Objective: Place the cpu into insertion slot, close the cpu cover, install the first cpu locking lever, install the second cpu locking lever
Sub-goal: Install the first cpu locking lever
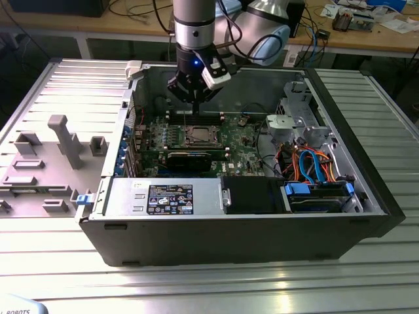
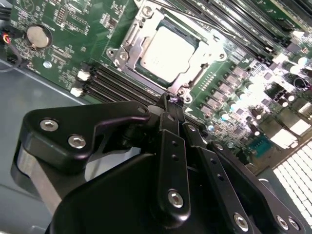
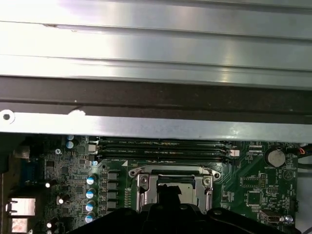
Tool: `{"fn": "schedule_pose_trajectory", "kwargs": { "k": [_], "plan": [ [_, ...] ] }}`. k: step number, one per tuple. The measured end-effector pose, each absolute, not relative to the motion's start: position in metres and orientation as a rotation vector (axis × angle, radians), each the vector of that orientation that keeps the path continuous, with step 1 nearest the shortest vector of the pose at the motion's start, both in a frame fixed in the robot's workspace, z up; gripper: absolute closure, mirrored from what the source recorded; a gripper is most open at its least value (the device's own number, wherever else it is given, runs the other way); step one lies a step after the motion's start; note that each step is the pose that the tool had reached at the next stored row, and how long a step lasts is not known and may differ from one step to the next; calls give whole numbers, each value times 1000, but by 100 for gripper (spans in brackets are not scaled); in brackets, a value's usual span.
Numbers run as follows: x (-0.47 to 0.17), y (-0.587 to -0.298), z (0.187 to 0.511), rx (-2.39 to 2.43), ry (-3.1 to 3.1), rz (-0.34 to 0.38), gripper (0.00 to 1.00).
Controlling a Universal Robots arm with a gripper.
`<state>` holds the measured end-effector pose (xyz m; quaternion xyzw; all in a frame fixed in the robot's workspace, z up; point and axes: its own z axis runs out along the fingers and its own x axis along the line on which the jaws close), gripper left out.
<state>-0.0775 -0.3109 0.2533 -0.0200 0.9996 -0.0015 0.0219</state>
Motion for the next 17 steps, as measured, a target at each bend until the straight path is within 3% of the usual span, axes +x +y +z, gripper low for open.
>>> {"fn": "schedule_pose_trajectory", "kwargs": {
  "k": [17],
  "plan": [
    [-90,-318,252,-62,3096,-5,89]
  ]
}}
